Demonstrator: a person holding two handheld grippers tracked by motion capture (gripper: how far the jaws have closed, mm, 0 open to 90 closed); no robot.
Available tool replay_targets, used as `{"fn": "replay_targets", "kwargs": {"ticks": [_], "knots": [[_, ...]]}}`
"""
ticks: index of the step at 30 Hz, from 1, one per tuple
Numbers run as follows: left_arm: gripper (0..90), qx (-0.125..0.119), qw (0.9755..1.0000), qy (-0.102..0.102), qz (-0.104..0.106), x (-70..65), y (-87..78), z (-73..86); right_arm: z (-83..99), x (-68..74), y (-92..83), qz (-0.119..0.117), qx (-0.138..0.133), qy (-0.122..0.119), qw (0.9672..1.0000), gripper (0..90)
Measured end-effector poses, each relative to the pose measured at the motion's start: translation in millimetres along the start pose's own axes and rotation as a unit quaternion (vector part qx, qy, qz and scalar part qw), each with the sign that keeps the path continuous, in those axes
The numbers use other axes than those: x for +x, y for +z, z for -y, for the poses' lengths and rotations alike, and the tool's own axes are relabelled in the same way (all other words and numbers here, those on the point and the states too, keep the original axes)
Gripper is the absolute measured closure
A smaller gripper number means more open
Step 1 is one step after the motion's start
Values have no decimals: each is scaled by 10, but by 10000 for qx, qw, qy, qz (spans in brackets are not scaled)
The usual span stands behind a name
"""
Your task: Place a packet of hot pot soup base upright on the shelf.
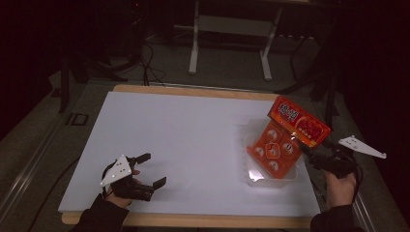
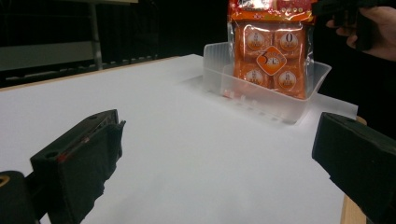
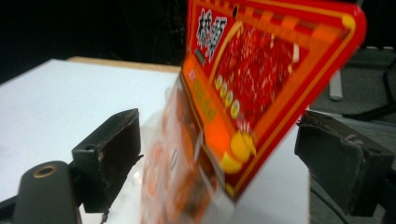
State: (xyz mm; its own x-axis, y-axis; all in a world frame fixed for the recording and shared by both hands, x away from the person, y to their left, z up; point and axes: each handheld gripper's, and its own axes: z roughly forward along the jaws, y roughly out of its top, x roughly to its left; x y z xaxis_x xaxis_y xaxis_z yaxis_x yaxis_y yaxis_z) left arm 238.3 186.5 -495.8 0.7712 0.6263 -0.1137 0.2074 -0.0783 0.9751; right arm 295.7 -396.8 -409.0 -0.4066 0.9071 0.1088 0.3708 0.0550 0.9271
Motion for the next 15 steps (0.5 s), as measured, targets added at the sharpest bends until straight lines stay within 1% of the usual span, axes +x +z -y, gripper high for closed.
{"fn": "replay_targets", "kwargs": {"ticks": [2, 7, 8, 12, 15], "knots": [[18, -1, 10000, 13, 4, -2, 2, -2, 30, 17, -53, 53, 16, -63, 10000, 143], [18, -17, 10000, -10, 5, 2, -5, -4, 83, 51, -141, 38, 15, -48, 10000, 144], [18, -12, 10000, -8, 4, 2, -7, -4, 109, 91, -197, 21, 25, -67, 10000, 144], [18, -27, 10000, -8, -4, 3, -13, -6, 134, 190, -308, -19, -49, -136, 9999, 144], [18, -39, 10000, -10, 5, -1, -14, -8, 147, 284, -385, -109, -115, -161, 9997, 145]]}}
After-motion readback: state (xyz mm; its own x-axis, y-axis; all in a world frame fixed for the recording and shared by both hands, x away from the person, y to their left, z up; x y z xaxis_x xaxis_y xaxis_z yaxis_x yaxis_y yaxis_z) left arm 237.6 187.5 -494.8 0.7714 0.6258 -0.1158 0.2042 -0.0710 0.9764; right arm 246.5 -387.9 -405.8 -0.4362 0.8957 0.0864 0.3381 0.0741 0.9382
